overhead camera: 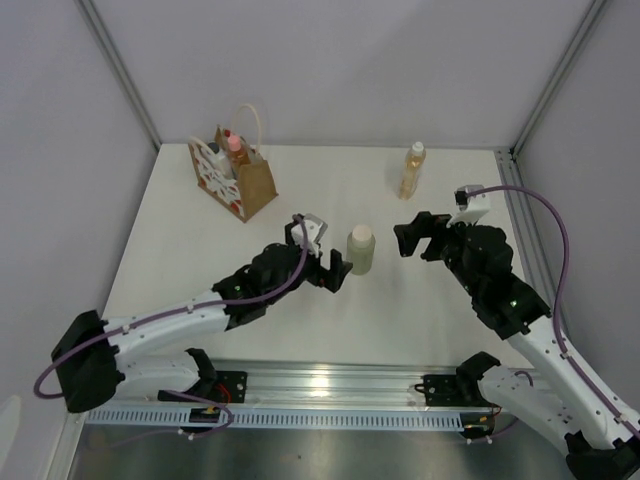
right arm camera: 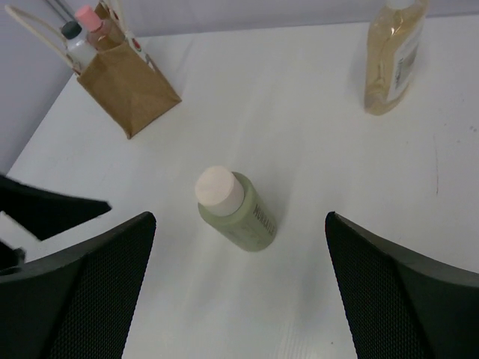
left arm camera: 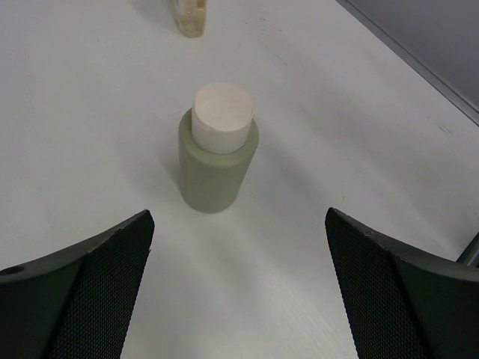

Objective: Place the personal care products into the canvas bag

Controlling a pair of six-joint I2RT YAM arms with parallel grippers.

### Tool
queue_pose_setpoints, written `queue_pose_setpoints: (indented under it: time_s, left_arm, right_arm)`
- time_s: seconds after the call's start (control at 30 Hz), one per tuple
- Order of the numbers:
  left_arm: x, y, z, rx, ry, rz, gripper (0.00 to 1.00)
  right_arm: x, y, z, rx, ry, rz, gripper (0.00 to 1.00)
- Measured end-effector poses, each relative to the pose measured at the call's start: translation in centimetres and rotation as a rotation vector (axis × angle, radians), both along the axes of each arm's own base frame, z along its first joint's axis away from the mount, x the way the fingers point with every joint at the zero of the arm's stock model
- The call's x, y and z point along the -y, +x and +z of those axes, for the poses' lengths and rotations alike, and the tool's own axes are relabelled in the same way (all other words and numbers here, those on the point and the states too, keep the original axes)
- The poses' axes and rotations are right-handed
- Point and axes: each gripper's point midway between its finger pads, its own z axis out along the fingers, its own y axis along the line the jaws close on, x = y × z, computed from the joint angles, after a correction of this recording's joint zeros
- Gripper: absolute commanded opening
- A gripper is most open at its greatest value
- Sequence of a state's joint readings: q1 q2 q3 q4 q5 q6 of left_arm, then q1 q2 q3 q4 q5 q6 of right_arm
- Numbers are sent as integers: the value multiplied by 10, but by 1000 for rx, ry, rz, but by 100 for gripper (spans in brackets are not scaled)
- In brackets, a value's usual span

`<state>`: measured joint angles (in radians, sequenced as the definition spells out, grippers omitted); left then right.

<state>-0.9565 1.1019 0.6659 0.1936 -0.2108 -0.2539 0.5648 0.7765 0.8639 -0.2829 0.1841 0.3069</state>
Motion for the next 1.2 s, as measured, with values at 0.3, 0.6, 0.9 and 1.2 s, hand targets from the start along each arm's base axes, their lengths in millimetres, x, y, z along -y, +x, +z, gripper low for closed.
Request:
queue_pose_setpoints:
  time_s: [0.3, 0.6, 0.9, 1.2]
  left_arm:
    - [45, 33, -69, -102, 145, 2, 99]
    - [73, 72, -108, -122, 226, 78, 99]
    - [88, 100, -97, -99, 191, 116, 96]
    - [88, 103, -113, -121, 213, 123, 86]
  right_arm:
    - [-1, -34, -12, 24, 110, 84, 100]
    - [-5, -40, -5, 40, 153, 114, 99]
    - [-4, -47, 2, 62, 171, 131, 99]
    - [-2, -50, 8, 83, 182, 132, 99]
